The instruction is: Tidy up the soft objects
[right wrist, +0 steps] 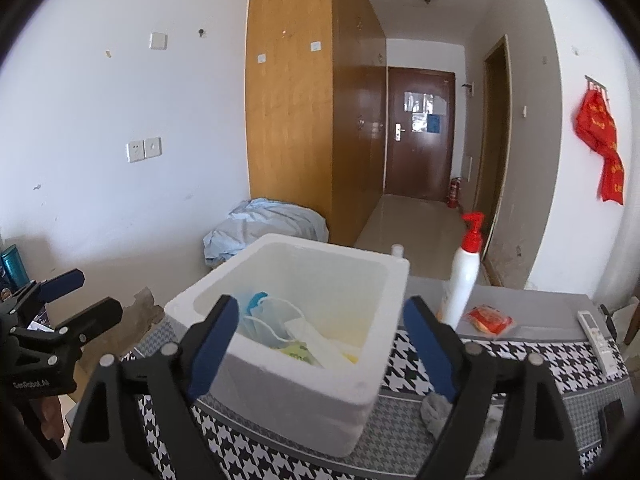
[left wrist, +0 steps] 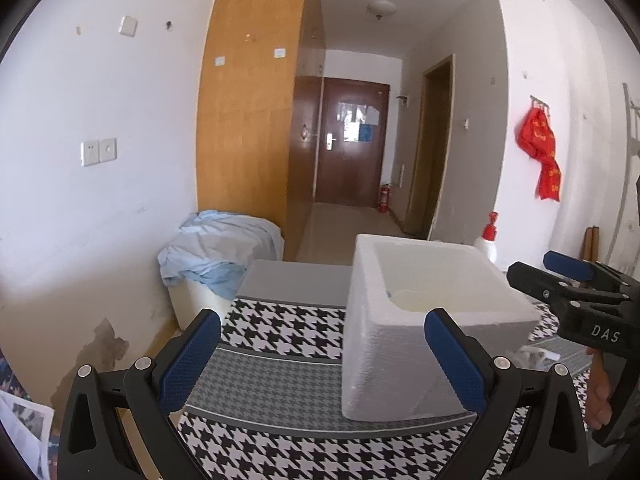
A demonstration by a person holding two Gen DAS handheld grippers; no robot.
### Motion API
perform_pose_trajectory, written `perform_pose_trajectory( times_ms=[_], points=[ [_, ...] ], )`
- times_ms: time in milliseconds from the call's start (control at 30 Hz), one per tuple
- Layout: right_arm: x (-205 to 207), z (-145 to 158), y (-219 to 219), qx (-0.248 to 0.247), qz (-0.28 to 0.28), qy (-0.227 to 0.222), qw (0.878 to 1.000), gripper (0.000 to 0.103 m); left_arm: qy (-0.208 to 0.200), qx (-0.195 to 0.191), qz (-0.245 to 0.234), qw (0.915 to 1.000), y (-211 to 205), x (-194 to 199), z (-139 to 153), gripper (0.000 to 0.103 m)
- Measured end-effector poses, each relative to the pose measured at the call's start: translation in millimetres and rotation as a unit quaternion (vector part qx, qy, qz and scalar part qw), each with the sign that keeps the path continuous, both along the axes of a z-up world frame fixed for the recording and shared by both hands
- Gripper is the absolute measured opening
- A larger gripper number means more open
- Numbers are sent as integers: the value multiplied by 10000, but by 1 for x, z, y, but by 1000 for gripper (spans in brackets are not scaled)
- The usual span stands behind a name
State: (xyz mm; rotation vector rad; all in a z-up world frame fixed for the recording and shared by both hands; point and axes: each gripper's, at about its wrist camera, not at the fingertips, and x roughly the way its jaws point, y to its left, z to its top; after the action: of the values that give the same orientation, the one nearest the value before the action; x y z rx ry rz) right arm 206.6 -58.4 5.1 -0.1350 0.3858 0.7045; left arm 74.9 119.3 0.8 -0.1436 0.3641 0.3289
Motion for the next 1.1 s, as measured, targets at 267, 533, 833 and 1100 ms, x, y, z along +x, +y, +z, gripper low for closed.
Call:
perform_pose_trajectory(
  times_ms=[267,533,833,1100],
  points=[
    [-6,-2,-17,13,-61,13,10000,88,-71,102,-174,9998,-20,-1,3,102],
    [-7,-6,-32,70,-93,39,9999,88,-65,154,-315,9994,-36,4,0,102],
    [-7,-9,-47,46,-227,32,9997,88,-58,148,-512,9986,-51,8,-3,102],
    [-7,-14,-63,126,-321,77,9994,88,-65,208,-665,9975,-66,8,-5,102]
  ],
)
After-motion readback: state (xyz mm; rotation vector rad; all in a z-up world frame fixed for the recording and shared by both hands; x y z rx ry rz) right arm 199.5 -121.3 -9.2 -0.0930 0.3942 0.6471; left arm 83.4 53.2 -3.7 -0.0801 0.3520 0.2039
